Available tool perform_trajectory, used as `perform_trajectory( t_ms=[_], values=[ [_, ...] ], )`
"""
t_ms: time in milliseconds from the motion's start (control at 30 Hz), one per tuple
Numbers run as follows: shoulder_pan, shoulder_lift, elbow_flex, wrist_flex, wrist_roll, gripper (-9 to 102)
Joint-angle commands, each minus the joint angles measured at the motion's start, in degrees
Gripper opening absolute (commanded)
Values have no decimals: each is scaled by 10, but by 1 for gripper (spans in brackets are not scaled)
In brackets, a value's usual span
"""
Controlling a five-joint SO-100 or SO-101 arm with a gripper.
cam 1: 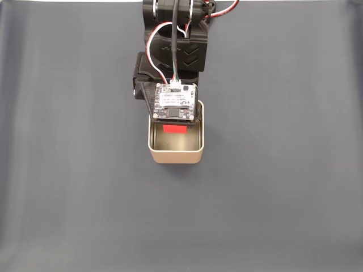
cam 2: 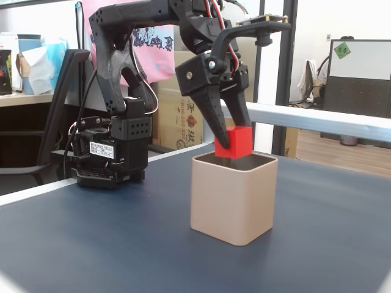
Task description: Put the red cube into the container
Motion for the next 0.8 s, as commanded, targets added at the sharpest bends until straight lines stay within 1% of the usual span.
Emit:
perform_trajectory(
  t_ms=[0,133,367,600,767],
  values=[
    [4,14,-33,-12,5,13],
    [4,18,-33,-18,-4,25],
    [-1,21,-37,-25,-31,37],
    [-1,25,-34,-28,-38,43],
    [-2,28,-27,-38,-29,43]
  ],
)
